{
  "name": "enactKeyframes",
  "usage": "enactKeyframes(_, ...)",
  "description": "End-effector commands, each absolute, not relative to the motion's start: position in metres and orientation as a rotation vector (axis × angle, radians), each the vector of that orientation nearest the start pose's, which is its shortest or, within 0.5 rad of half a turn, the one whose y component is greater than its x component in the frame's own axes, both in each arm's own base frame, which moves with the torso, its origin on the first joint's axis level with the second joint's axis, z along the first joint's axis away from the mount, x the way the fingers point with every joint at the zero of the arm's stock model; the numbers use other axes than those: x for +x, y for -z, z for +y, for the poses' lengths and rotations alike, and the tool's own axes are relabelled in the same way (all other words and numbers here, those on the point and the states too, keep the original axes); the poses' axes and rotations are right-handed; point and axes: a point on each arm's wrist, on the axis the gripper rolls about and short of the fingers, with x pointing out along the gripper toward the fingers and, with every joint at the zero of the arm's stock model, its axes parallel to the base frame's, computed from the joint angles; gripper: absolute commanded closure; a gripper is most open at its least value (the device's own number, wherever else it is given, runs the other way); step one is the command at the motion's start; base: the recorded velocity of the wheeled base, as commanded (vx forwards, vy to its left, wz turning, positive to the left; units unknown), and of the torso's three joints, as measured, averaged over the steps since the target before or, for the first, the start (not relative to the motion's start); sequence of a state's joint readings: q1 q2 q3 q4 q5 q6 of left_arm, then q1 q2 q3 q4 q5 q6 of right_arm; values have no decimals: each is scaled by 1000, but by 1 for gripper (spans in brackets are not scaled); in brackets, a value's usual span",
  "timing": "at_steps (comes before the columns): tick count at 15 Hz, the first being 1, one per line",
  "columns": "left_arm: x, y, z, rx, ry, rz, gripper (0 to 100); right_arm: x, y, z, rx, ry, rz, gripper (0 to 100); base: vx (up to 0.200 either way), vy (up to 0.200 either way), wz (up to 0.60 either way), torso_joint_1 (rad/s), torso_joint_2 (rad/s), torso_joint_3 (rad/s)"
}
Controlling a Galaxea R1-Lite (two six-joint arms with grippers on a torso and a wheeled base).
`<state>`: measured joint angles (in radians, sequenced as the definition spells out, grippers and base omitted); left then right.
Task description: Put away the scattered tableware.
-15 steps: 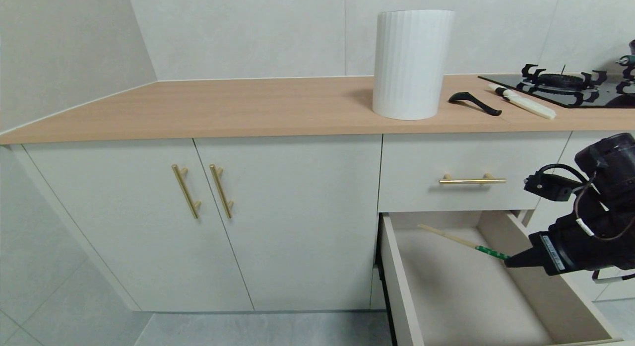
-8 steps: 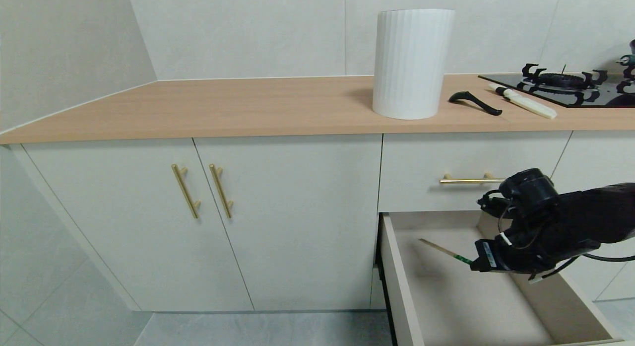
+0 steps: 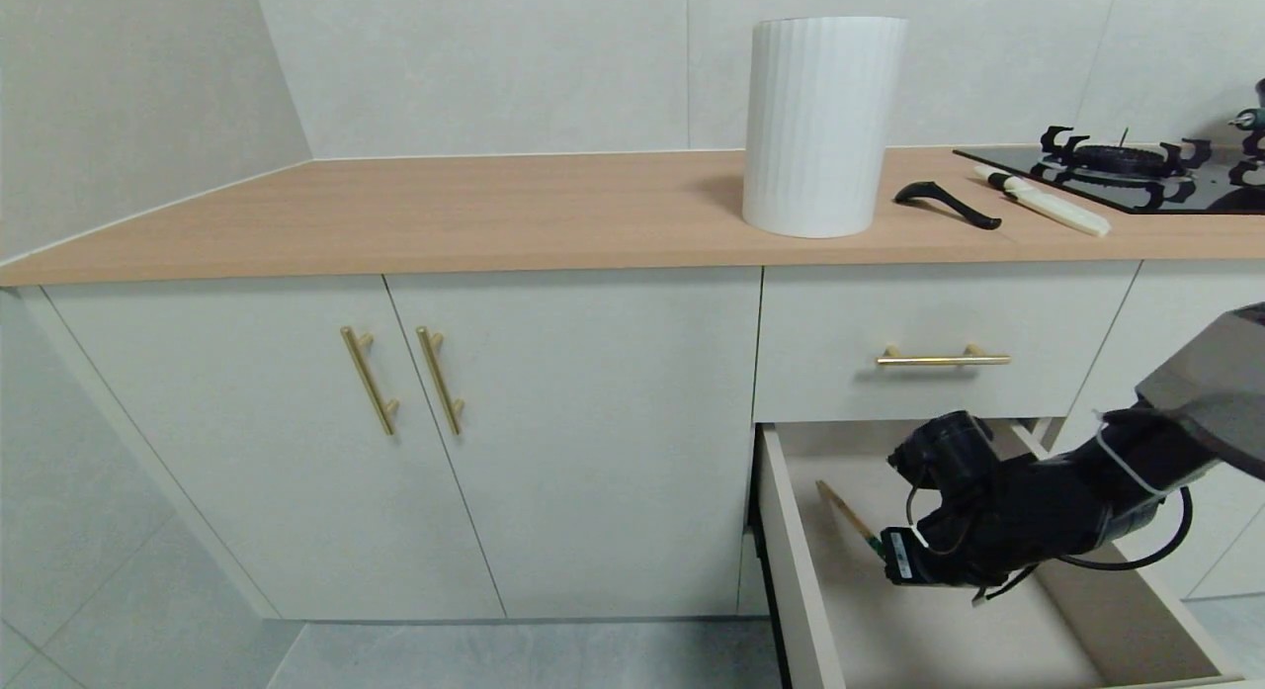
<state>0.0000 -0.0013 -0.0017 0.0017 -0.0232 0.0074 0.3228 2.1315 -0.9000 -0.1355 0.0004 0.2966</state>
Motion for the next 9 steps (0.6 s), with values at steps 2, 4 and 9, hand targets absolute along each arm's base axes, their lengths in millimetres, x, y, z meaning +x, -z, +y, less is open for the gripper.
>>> enactKeyframes(2, -23, -76, -1, 8, 23, 0, 0, 320, 8, 112, 49, -102, 1167, 100, 0, 0, 0, 0, 0, 0)
enactKeyframes(4, -23, -76, -1, 8, 23, 0, 0, 319, 8, 113, 46, -104, 1168, 100, 0, 0, 0, 0, 0, 0)
enactKeyframes(9, -23, -76, 0, 8, 25, 0, 0, 319, 10, 115, 44, -106, 1168, 100, 0, 0, 0, 0, 0, 0)
